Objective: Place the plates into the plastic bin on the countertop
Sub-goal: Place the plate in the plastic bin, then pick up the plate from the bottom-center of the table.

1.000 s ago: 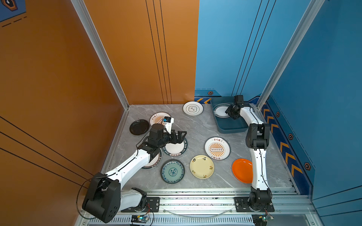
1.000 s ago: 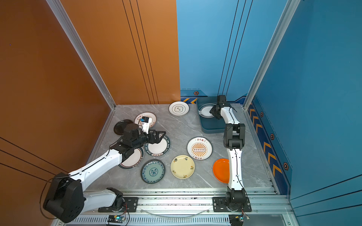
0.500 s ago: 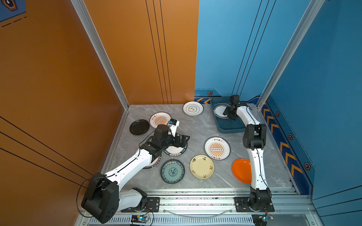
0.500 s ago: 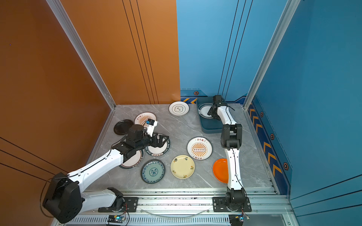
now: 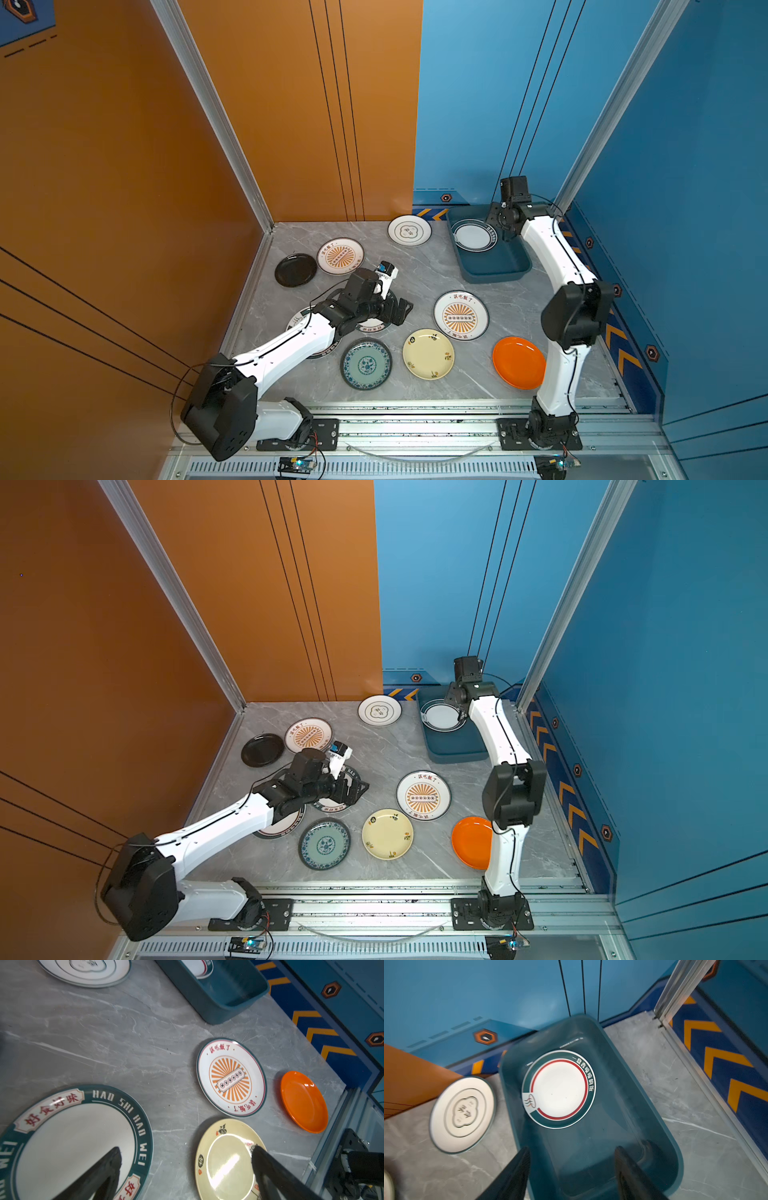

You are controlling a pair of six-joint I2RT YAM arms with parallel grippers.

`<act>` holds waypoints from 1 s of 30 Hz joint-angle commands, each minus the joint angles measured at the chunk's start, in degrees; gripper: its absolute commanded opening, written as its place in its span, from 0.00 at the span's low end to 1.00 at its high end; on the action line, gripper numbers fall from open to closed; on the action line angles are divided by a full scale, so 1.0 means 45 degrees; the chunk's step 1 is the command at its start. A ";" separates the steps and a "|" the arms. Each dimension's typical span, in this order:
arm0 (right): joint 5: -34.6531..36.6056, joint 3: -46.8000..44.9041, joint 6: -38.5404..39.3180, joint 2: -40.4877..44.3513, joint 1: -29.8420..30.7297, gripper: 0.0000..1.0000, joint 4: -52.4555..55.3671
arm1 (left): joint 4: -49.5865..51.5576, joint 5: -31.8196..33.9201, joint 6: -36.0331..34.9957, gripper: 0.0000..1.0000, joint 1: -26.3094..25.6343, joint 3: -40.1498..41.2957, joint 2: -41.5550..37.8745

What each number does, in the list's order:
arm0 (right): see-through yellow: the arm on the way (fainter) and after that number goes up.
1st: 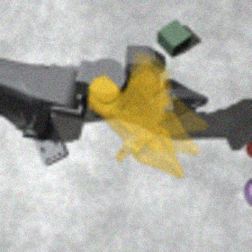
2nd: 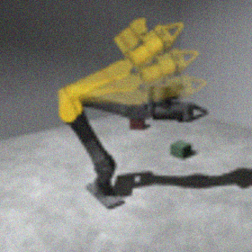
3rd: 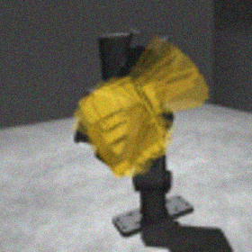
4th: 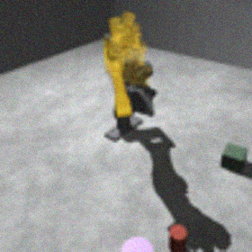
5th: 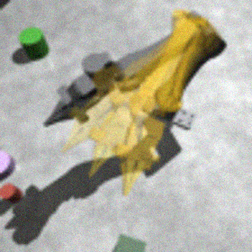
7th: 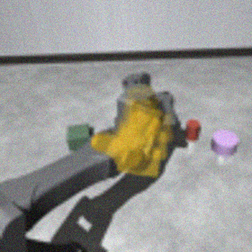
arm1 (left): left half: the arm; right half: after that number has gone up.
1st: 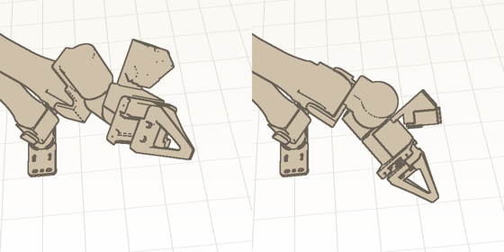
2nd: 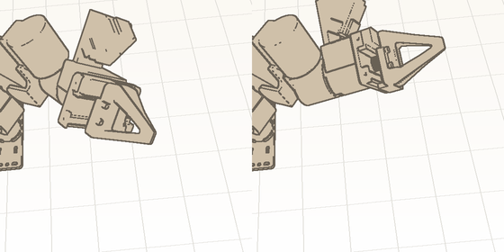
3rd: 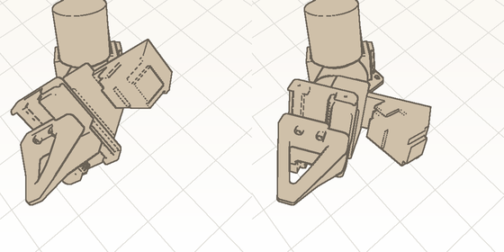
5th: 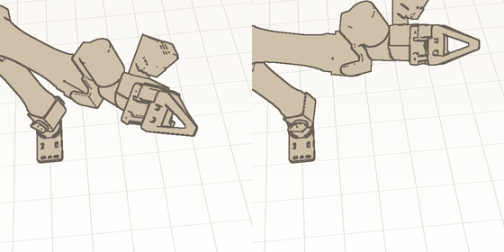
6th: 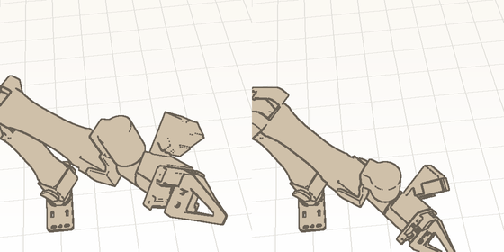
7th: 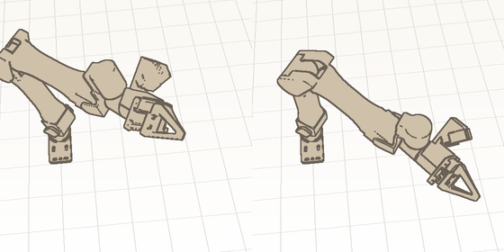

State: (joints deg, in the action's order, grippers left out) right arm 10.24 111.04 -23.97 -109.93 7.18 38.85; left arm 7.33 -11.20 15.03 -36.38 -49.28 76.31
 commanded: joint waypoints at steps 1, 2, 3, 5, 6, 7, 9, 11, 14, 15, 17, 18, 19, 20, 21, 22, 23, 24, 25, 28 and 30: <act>-0.0792 -0.2660 0.0122 0.1969 0.0004 0.65 -0.1327 | 0.0660 -0.0311 0.0820 0.92 -0.0709 0.0361 0.0177; -0.1052 -0.3456 0.0073 0.2608 0.0003 0.65 -0.1621 | 0.0675 -0.0258 0.1097 0.90 -0.0885 0.0502 0.0251; -0.1291 -0.4110 0.0050 0.3099 0.0023 0.64 -0.1865 | 0.0675 -0.0245 0.1338 0.88 -0.1008 0.0598 0.0333; -0.1737 -0.5514 -0.0038 0.4137 0.0044 0.64 -0.2365 | 0.0535 -0.0496 0.1751 0.82 -0.1295 0.0720 0.0677; -0.1927 -0.6080 -0.0111 0.4479 0.0050 0.64 -0.2564 | 0.0476 -0.0600 0.1892 0.80 -0.1429 0.0706 0.0884; -0.2255 -0.6651 -0.0191 0.4815 0.0064 0.63 -0.2753 | 0.0441 -0.0662 0.2011 0.78 -0.1554 0.0645 0.1127; -0.2850 -0.7430 -0.0350 0.5274 0.0070 0.63 -0.2929 | 0.0536 -0.0589 0.2088 0.74 -0.1782 0.0465 0.1582; -0.3344 -0.8142 -0.0416 0.5724 0.0177 0.63 -0.3077 | 0.0880 -0.0042 0.2111 0.71 -0.1966 0.0272 0.2008; -0.3381 -0.8949 -0.0322 0.6293 0.0503 0.62 -0.3191 | 0.1113 0.0074 0.2206 0.68 -0.2052 0.0263 0.2492; -0.3396 -0.9137 -0.0302 0.6440 0.0567 0.62 -0.3252 | 0.1066 0.0026 0.2227 0.67 -0.2052 0.0277 0.2618; -0.3458 -0.9432 -0.0260 0.6658 0.0657 0.62 -0.3262 | 0.0926 -0.0122 0.2294 0.63 -0.2052 0.0307 0.2939; -0.3483 -0.9523 -0.0258 0.6720 0.0651 0.62 -0.3262 | 0.0908 -0.0109 0.2320 0.62 -0.2052 0.0311 0.3061; -0.3495 -0.9619 -0.0242 0.6789 0.0662 0.62 -0.3247 | 0.0905 -0.0151 0.2325 0.61 -0.2052 0.0311 0.3178; -0.3484 -0.9687 -0.0241 0.6854 0.0658 0.62 -0.3260 | 0.0903 -0.0177 0.2325 0.60 -0.2052 0.0309 0.3262; -0.3449 -0.9792 -0.0250 0.6903 0.0668 0.62 -0.3286 | 0.0907 -0.0201 0.2344 0.59 -0.2052 0.0310 0.3358; -0.3416 -0.9846 -0.0241 0.6938 0.0641 0.62 -0.3353 | 0.0400 -0.0283 0.2354 0.57 -0.2025 0.0315 0.3457; -0.3396 -0.9868 -0.0259 0.6948 0.0637 0.62 -0.3379 | 0.0332 -0.0340 0.2364 0.56 -0.2014 0.0306 0.3552; -0.3422 -0.9890 -0.0299 0.6929 0.0615 0.62 -0.3409 | 0.0271 -0.0381 0.2383 0.54 -0.2013 0.0316 0.3657; -0.3471 -0.9906 -0.0328 0.6900 0.0619 0.62 -0.3445 | 0.0241 -0.0447 0.2394 0.50 -0.1995 0.0306 0.3767; -0.3618 -0.9891 -0.0415 0.6836 0.0617 0.62 -0.3553 | 0.0257 -0.0622 0.2422 0.45 -0.1897 0.0330 0.4015; -0.3677 -0.9891 -0.0455 0.6793 0.0613 0.62 -0.3609 | 0.0031 -0.0688 0.2509 0.42 -0.1811 0.0530 0.4038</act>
State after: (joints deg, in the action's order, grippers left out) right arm -4.99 67.29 -25.08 -79.70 10.13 24.34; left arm 8.54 -12.75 25.98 -45.04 -47.05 93.69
